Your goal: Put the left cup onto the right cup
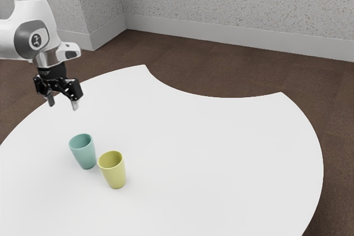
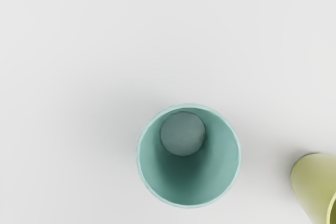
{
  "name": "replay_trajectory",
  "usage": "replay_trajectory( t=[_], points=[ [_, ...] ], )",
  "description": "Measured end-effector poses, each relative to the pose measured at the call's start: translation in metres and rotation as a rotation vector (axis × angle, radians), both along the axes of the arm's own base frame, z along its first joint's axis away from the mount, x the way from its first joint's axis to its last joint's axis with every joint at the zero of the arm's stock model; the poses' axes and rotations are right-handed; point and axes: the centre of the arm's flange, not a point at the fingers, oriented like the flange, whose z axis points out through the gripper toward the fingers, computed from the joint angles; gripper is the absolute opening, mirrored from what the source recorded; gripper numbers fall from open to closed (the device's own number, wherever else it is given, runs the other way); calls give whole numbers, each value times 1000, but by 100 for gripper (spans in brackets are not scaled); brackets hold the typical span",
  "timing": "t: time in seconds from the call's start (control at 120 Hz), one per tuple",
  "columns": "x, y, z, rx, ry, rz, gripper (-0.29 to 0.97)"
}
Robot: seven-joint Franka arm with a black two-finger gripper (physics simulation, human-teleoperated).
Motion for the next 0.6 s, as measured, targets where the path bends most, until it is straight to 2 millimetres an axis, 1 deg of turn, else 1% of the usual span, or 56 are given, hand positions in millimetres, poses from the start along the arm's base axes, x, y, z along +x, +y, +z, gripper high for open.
replay_trajectory(
  t=[0.217,0.6],
  points=[
    [6,7,-11,15,4,-34,66],
    [21,7,-36,22,6,-123,66]
  ],
)
